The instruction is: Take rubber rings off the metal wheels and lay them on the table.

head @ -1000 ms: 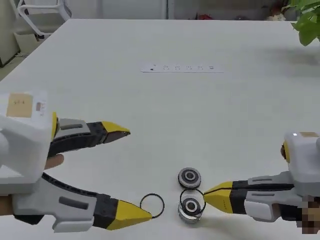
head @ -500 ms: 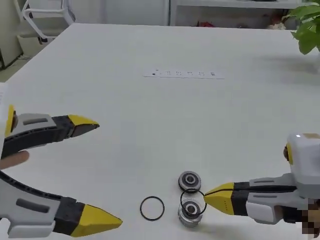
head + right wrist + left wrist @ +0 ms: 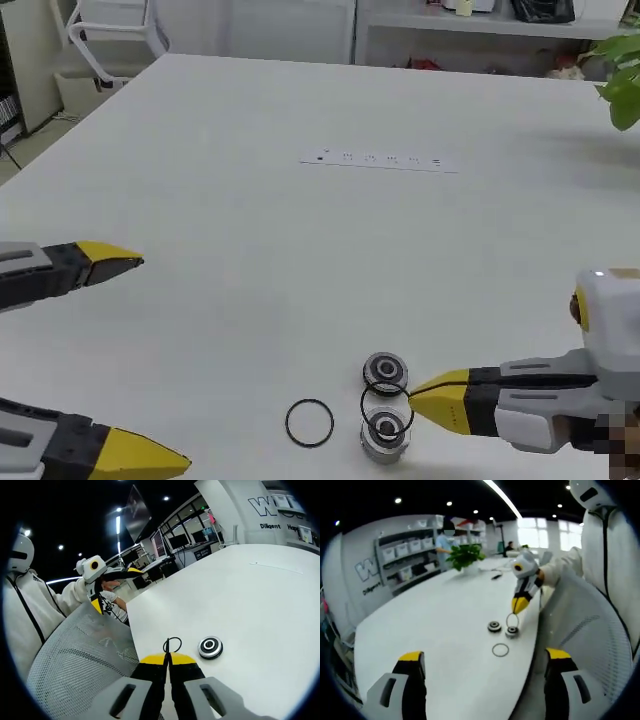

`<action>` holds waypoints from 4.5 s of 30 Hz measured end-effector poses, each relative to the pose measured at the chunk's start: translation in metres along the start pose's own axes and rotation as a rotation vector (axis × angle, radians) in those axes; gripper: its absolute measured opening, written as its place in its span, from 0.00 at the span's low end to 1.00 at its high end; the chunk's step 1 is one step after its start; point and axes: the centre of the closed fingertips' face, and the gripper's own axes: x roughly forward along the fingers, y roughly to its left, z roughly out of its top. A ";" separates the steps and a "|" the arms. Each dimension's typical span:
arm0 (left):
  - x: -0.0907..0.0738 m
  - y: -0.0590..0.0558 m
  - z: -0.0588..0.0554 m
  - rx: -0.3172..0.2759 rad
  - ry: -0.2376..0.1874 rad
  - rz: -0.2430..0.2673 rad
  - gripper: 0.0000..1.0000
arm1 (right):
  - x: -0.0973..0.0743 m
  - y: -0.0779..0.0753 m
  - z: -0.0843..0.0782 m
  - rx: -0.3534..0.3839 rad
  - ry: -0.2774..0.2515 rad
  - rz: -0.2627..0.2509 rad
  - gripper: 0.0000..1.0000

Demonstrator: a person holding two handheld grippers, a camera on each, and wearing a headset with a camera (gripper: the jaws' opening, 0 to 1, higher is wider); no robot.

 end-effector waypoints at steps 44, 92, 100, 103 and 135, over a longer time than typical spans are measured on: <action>-0.020 -0.008 -0.026 -0.133 -0.021 0.068 1.00 | 0.056 0.037 0.028 -0.137 0.120 0.183 0.00; -0.016 -0.013 -0.033 -0.167 -0.010 0.063 1.00 | 0.099 -0.001 -0.014 -0.132 0.278 0.077 0.00; -0.016 -0.013 -0.032 -0.166 -0.007 0.061 1.00 | 0.099 -0.002 -0.018 -0.141 0.296 0.070 0.04; -0.016 -0.013 -0.031 -0.166 -0.008 0.060 1.00 | 0.099 -0.002 -0.019 -0.151 0.300 0.066 0.04; -0.019 -0.009 -0.026 -0.146 -0.006 0.066 1.00 | 0.047 -0.014 0.016 -0.176 0.178 0.001 0.11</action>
